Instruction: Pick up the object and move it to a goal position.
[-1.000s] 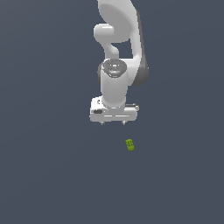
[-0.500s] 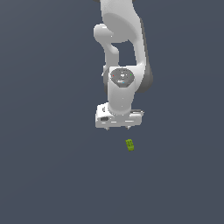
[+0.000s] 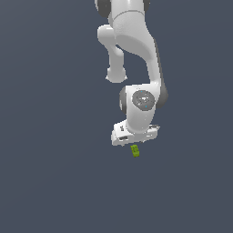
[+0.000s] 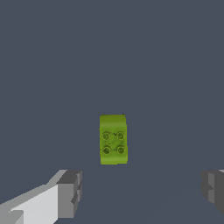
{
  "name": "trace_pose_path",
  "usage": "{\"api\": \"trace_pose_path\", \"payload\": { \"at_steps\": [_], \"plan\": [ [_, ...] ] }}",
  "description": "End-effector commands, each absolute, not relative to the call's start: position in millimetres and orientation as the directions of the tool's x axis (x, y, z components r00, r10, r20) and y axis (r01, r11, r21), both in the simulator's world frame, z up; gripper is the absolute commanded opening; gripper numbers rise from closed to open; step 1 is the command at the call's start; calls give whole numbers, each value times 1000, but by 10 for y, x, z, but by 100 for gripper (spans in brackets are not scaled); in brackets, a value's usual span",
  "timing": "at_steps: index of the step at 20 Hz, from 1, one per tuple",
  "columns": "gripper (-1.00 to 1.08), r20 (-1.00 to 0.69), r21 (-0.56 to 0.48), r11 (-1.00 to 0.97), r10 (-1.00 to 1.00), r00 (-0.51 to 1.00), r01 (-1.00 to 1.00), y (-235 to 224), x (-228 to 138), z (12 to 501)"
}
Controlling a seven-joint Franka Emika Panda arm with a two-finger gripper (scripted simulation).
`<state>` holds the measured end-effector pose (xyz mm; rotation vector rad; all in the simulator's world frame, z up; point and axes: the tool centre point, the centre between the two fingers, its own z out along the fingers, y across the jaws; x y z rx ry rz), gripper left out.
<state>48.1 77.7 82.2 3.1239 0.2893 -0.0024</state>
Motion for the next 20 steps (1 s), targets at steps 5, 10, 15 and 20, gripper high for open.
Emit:
{"api": "trace_pose_path", "payload": {
  "at_steps": [5,10,15,20],
  "plan": [
    [100,0,1,-976,217,976,217,956,550,645],
    [100,-1,0,-976,219,976,219,968,548,629],
    [100,-1,0,-976,219,976,219,966,547,499],
    [100,0,0,-975,220,975,220,970,541,239]
  ]
}}
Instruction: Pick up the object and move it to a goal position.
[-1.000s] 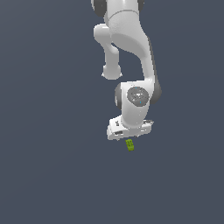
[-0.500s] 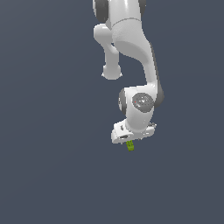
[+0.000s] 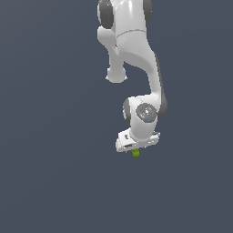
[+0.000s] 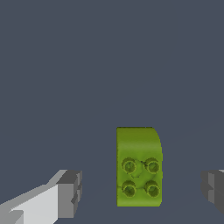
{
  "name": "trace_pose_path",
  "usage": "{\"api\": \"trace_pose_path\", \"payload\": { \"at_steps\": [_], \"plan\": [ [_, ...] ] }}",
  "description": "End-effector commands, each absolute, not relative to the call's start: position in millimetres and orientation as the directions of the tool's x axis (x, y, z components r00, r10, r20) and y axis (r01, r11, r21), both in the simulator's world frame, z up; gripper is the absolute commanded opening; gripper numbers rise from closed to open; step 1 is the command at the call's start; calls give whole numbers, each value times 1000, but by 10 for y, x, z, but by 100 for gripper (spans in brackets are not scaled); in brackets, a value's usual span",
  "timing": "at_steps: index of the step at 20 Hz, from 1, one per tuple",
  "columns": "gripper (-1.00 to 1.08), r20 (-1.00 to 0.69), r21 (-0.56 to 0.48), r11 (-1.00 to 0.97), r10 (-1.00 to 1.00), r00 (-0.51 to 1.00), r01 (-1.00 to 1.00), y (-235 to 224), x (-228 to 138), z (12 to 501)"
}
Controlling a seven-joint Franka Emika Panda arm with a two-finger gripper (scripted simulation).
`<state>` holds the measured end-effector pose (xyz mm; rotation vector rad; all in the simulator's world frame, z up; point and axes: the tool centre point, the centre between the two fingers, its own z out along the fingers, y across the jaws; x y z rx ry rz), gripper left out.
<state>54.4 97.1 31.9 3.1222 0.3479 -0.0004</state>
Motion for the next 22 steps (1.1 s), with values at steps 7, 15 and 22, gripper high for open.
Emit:
{"api": "trace_pose_path", "payload": {
  "at_steps": [7,15,22],
  "plan": [
    [100,0,0,-975,221,975,221,976,555,124],
    [-100,0,0,-975,221,975,221,976,555,124],
    [-100,0,0,-975,221,975,221,953,544,157]
  ]
}}
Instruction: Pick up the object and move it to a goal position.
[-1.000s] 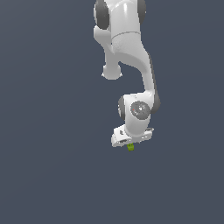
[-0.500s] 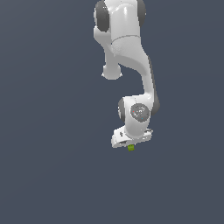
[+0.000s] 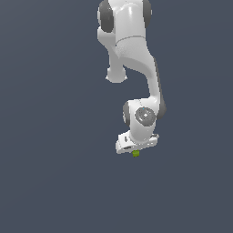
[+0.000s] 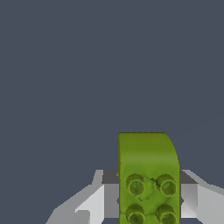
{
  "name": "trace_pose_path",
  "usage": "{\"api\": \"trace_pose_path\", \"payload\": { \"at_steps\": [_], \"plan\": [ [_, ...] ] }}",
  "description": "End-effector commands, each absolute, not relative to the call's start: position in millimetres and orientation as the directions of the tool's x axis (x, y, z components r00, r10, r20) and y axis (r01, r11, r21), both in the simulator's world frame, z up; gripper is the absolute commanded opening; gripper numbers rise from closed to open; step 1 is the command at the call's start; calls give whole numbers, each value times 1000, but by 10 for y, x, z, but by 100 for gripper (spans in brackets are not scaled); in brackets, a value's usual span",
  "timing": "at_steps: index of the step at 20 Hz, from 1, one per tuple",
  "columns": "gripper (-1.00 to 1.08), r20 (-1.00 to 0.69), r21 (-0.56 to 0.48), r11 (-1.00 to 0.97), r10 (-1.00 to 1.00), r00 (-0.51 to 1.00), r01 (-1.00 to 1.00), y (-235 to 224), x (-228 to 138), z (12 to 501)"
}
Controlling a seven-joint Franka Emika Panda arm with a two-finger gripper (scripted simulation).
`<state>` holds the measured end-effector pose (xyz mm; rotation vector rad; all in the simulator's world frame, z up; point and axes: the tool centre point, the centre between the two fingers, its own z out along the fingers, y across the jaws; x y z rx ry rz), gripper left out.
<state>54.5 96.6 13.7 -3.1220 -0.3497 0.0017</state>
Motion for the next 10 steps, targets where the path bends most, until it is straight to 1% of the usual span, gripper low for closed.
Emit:
{"api": "trace_pose_path", "payload": {
  "at_steps": [1,10],
  "plan": [
    [-100,0,0,-975,221,975,221,940,538,176],
    [-100,0,0,-975,221,975,221,689,426,539]
  ]
}}
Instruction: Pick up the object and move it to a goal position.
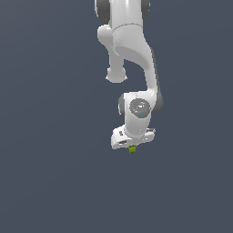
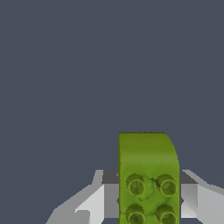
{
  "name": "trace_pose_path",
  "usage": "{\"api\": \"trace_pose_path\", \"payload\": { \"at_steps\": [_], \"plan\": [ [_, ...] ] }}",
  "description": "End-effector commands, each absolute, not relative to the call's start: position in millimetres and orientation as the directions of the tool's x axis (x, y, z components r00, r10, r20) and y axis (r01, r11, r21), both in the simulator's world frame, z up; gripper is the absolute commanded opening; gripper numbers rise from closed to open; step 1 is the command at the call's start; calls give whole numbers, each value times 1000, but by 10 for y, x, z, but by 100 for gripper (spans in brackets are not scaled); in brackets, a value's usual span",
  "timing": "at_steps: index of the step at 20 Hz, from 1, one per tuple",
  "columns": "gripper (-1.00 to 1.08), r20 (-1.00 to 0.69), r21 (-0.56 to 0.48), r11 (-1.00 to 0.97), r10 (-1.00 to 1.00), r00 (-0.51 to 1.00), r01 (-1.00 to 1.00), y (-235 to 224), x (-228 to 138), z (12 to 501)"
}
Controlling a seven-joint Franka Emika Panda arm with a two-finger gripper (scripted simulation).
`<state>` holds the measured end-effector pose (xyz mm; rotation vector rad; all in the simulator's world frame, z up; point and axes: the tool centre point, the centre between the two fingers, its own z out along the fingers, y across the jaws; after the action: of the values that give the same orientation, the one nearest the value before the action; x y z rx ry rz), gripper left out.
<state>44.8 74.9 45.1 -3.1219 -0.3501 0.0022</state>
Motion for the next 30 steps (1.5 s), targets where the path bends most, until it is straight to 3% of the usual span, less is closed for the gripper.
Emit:
{"api": "trace_pose_path", "payload": {
  "at_steps": [1,30],
  "plan": [
    [-100,0,0,-975,221,975,221,645,407,603],
    [-100,1,-3,-975,221,975,221,-1296,-415,3469]
  ]
}}
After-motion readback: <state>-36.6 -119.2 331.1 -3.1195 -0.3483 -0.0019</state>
